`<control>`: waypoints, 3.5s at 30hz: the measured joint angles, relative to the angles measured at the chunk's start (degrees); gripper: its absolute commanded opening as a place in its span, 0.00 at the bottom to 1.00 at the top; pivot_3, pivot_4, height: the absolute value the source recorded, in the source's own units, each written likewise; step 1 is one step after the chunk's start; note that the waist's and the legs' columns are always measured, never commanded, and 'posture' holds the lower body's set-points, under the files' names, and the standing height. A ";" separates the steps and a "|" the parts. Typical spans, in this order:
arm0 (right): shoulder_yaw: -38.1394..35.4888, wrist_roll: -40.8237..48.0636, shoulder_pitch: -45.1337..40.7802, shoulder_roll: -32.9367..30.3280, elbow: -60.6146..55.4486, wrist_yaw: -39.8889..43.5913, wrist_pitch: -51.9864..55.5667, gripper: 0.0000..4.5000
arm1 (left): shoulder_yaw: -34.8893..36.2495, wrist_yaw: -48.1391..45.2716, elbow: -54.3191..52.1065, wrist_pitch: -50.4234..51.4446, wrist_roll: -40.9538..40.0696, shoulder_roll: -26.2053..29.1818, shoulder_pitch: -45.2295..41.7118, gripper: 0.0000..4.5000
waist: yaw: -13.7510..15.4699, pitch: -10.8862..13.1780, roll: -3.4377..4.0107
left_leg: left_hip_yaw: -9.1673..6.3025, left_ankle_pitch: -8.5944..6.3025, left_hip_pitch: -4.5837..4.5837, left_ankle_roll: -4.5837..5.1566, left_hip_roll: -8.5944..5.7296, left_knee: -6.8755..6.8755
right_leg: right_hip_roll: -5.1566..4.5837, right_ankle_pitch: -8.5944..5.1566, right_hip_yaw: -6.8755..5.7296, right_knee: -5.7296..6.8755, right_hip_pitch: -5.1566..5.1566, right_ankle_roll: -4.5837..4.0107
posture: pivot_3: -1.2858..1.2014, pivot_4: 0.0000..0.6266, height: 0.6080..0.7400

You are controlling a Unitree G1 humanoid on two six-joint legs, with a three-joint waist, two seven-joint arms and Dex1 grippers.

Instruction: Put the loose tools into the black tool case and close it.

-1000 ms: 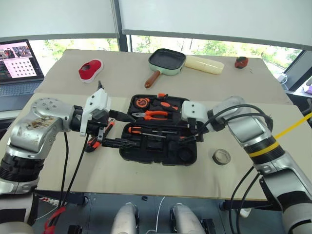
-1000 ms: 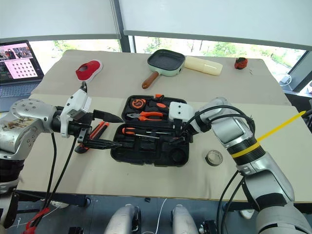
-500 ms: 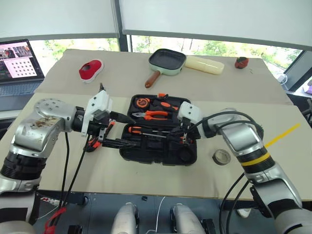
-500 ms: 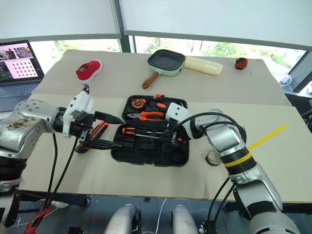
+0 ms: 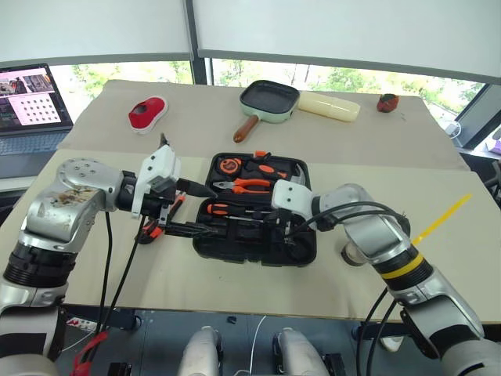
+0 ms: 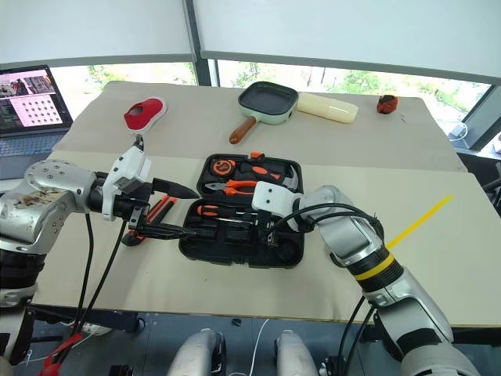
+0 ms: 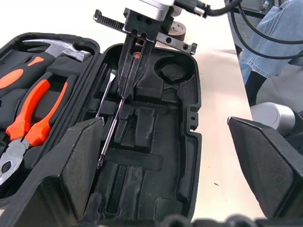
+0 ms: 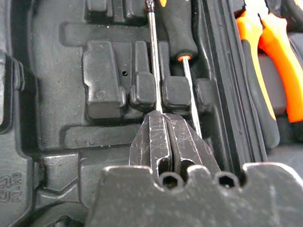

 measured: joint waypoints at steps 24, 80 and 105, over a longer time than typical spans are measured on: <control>-29.79 38.84 13.23 -10.55 -25.63 4.58 17.47 0.99 | 47.20 32.99 -21.59 8.27 2.06 -12.53 61.88 1.00 | 0.43 0.04 -0.19 | -0.03 -0.01 0.44 -0.11 0.05 -0.38 | -0.23 -0.23 -0.16 -0.22 0.01 -0.57 | 0.52 0.24 1.00; -37.40 54.21 26.52 -18.48 -38.80 -13.87 17.65 0.99 | 0.97 25.60 78.50 -25.17 33.13 -0.57 -21.85 1.00 | 1.08 -0.03 -0.89 | 0.03 0.01 0.02 -0.09 0.02 -0.66 | -0.12 0.05 -0.24 -0.41 -0.05 -0.18 | 0.52 0.24 1.00; -42.55 58.31 34.72 -23.46 -41.42 -14.71 15.53 1.00 | 3.50 3.88 68.40 -22.20 30.01 -2.29 -24.00 0.09 | 1.32 0.00 -1.00 | -0.27 0.02 -0.22 -0.10 0.04 -0.11 | -0.15 0.04 -0.53 -0.12 0.03 -0.17 | 0.52 0.24 1.00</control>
